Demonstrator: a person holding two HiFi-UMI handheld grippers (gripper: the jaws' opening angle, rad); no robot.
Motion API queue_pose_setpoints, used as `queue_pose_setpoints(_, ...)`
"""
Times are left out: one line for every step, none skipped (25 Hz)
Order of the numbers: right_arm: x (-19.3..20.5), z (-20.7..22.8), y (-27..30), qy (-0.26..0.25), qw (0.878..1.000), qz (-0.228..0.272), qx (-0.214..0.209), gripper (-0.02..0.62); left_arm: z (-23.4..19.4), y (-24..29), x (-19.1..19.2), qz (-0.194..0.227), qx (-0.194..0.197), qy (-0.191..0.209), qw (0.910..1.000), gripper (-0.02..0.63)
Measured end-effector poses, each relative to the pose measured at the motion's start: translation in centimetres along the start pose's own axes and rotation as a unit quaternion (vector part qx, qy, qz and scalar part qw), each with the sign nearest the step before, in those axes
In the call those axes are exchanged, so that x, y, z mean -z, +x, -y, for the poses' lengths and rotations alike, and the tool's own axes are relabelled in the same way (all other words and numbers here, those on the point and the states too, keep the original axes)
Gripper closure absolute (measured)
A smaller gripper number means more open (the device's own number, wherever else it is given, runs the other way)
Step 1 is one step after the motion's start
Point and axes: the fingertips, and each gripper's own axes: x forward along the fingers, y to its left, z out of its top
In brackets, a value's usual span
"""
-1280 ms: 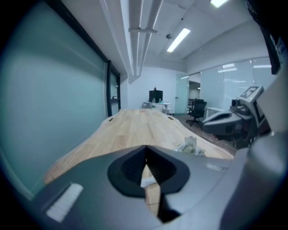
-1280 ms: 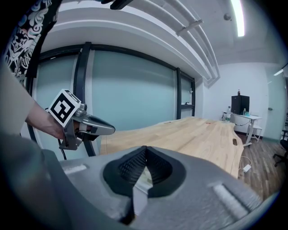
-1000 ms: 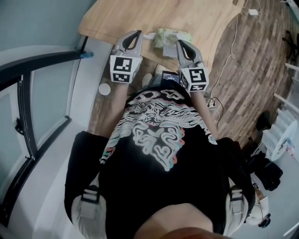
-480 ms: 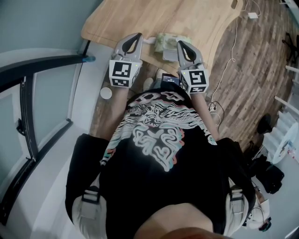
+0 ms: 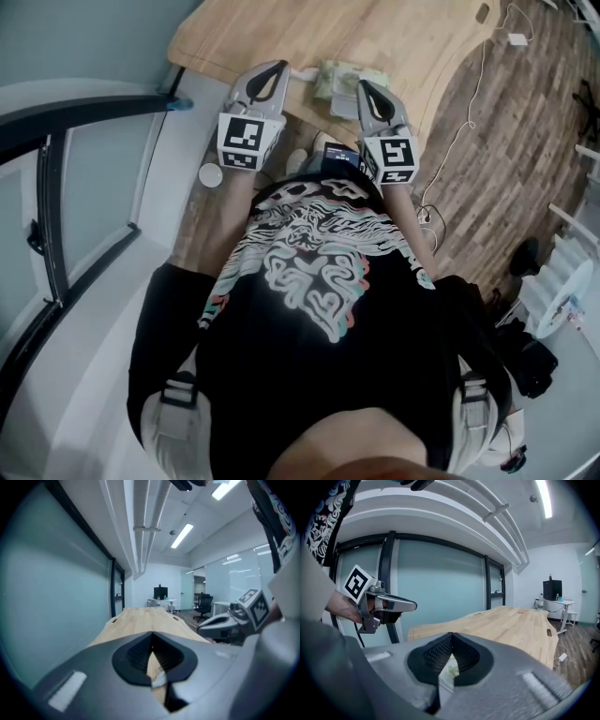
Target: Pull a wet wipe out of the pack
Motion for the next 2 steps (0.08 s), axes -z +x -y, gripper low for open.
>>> queue_pose_setpoints(-0.02, -0.04, 0.08, 0.0, 1.0, 0.0, -0.001, 0.597, -0.15, -0.07, 0.0, 0.0, -0.002, 0.002, 1.0, 0.617)
queue_pose_setpoints(-0.04, -0.08, 0.16, 0.0, 1.0, 0.0, -0.002, 0.597, -0.29, -0.14, -0.01, -0.001, -0.005, 0.005, 1.0, 0.617)
